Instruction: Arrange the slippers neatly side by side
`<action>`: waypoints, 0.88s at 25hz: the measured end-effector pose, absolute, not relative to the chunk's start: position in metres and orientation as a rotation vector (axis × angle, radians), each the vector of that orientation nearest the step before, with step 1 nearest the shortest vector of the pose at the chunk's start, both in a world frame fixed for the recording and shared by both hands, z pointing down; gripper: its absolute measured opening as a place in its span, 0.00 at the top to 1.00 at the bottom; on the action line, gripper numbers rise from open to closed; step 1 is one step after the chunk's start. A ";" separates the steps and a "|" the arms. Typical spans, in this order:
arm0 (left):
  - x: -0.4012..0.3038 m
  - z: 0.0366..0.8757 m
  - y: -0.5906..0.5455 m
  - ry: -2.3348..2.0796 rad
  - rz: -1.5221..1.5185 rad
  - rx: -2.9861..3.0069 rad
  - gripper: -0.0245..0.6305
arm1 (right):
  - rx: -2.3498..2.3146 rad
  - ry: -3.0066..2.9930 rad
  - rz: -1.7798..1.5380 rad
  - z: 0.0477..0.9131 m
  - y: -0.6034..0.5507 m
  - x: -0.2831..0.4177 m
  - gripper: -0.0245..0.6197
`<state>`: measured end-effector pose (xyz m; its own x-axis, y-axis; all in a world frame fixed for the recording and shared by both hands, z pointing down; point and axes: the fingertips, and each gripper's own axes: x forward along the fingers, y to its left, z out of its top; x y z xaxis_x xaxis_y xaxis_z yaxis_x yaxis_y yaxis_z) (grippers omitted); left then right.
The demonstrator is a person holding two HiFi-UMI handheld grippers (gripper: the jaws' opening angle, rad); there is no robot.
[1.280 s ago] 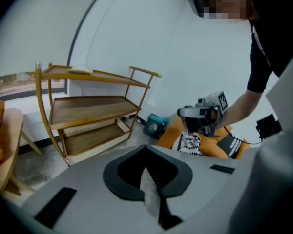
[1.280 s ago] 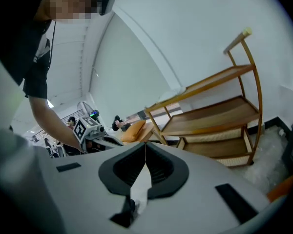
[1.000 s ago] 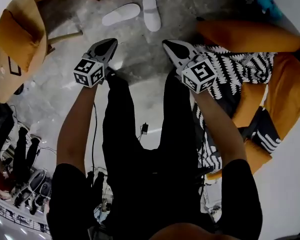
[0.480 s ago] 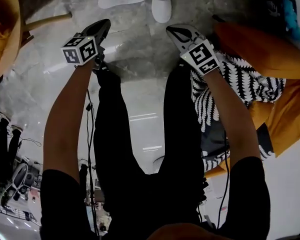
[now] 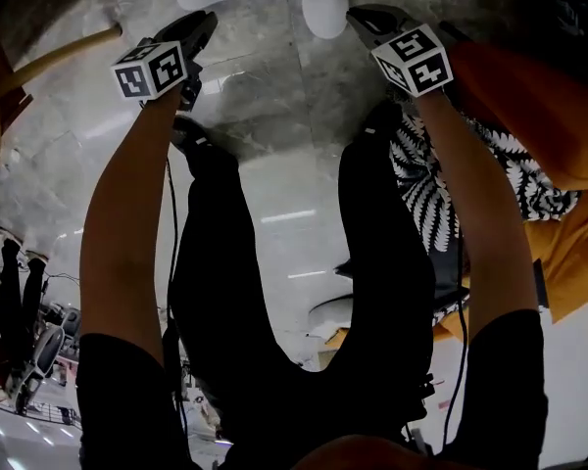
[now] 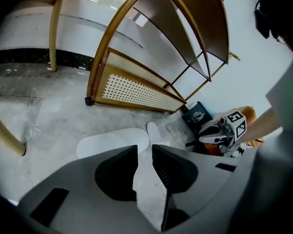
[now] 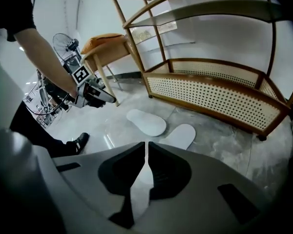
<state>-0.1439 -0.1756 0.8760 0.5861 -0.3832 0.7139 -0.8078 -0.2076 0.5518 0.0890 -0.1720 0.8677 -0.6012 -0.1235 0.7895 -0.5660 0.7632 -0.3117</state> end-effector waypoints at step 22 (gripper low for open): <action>-0.107 0.997 -0.224 -0.925 0.530 1.635 0.78 | 0.404 -2.070 0.479 0.964 -0.205 0.105 0.91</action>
